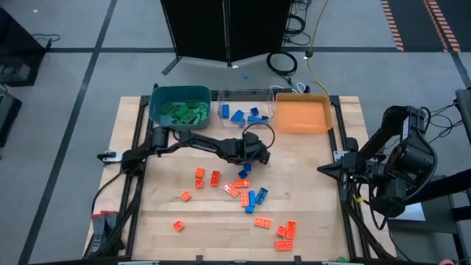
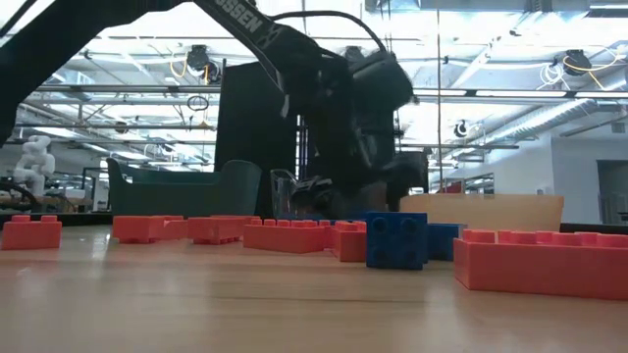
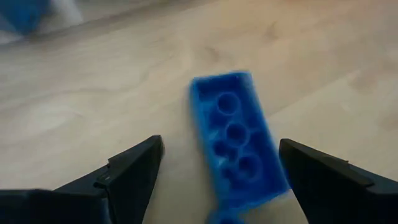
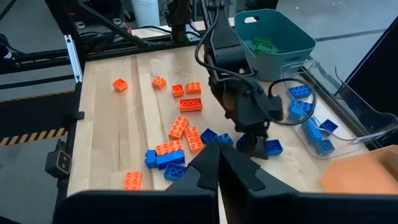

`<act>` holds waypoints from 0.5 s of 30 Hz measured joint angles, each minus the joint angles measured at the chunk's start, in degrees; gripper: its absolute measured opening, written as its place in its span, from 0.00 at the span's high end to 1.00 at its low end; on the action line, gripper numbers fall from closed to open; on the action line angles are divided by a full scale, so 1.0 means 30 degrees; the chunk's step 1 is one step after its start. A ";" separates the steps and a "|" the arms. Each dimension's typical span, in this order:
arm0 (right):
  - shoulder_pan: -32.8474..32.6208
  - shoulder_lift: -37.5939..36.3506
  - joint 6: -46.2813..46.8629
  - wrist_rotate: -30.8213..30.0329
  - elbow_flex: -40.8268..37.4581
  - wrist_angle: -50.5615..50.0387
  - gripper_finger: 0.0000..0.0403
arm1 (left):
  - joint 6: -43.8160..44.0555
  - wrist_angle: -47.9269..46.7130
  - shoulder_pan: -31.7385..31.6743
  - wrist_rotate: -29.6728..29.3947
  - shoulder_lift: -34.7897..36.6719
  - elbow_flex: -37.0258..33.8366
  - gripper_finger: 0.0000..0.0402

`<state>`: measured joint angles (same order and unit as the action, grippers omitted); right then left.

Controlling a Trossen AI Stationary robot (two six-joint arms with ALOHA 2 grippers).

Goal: Sort blocks
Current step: Put the blue game piece into the transparent bin

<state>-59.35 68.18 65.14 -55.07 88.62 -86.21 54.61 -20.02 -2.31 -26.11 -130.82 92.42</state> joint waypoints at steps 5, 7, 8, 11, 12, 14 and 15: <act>0.0000 -0.0007 0.0000 0.0002 0.0000 -0.0093 1.00 | 0.2476 -0.0643 -0.0070 0.0526 -0.0508 0.0102 0.19; 0.0000 -0.0002 0.0000 0.0018 0.0000 -0.0099 1.00 | 0.2709 -0.0763 -0.0102 0.0816 -0.0550 0.0101 0.23; 0.0000 -0.0007 0.0000 0.0038 -0.0001 -0.0097 1.00 | 0.2709 -0.0805 -0.0102 0.0823 -0.0564 0.0080 0.26; 0.0000 -0.0006 0.0022 0.0394 0.0000 -0.0097 1.00 | 0.2686 -0.0943 -0.0114 0.0834 -0.0590 0.0042 0.40; 0.0000 -0.0005 0.0022 0.0513 0.0000 -0.0092 1.00 | 0.2652 -0.0939 -0.0120 0.0862 -0.0600 0.0029 0.46; 0.0000 0.0000 0.0058 0.0532 0.0000 -0.0082 1.00 | 0.2604 -0.0936 -0.0115 0.0894 -0.0600 0.0014 0.58; 0.0000 0.0000 0.0066 0.0537 0.0000 -0.0082 1.00 | 0.2463 -0.0801 -0.0117 0.1012 -0.0600 0.0014 0.63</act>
<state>-59.35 68.18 65.34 -53.46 88.62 -86.46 62.00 -22.42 -2.66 -23.07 -132.62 92.47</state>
